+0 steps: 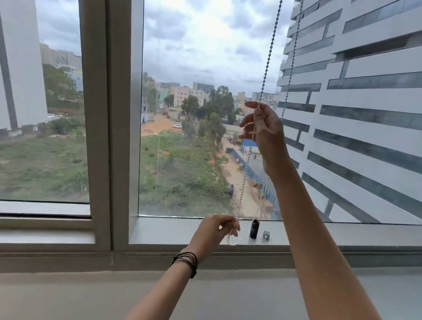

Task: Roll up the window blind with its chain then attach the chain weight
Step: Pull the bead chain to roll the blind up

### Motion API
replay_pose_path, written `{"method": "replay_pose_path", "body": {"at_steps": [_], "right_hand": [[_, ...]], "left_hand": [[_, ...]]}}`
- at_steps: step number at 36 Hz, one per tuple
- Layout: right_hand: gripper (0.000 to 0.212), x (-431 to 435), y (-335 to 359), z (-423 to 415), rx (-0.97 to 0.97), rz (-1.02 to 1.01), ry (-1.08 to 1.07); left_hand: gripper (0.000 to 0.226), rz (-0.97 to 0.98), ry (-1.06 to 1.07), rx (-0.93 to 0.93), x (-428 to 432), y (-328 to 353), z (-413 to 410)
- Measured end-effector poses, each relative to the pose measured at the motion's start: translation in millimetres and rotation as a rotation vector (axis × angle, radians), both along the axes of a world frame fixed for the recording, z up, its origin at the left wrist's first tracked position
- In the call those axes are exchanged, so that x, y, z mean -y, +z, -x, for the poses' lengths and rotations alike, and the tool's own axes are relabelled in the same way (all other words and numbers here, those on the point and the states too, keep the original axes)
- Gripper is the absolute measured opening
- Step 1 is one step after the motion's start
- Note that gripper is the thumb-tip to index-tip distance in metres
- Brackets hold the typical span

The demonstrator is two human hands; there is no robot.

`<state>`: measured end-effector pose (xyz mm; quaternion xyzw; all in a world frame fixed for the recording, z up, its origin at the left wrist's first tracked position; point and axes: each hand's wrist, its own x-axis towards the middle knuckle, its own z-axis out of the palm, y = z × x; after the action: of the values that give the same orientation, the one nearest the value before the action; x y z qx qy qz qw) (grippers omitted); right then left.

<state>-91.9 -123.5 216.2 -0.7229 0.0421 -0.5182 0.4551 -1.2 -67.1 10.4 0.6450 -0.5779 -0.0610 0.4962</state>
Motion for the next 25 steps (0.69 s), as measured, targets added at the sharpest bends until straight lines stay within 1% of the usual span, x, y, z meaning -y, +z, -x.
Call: {"method": "replay_pose_path", "body": {"at_steps": [3,6,9,13,18,22,25], "right_hand": [[0.027,-4,8,1,0.035,0.031,-0.055],[0.026,-9,9,2,0.029,0.054,-0.035],[0.025,-11,8,2,0.02,0.081,-0.034],[0.026,-11,7,3,0.023,0.126,-0.018],[0.026,-9,5,3,0.025,0.154,-0.04],[0.025,-8,6,3,0.043,0.187,-0.046],[0.026,-6,5,2,0.047,0.214,-0.053]], "left_hand": [[0.018,-0.024,-0.003,0.025,1,4,-6],[0.015,-0.045,-0.024,0.026,2,11,-12],[0.013,-0.01,-0.033,0.021,2,20,-15],[0.017,0.144,-0.004,-0.007,3,41,-10],[0.02,0.408,0.022,-0.19,6,93,-5],[0.023,0.525,-0.036,-0.364,3,149,2],[0.029,0.569,-0.105,-0.397,1,189,7]]}}
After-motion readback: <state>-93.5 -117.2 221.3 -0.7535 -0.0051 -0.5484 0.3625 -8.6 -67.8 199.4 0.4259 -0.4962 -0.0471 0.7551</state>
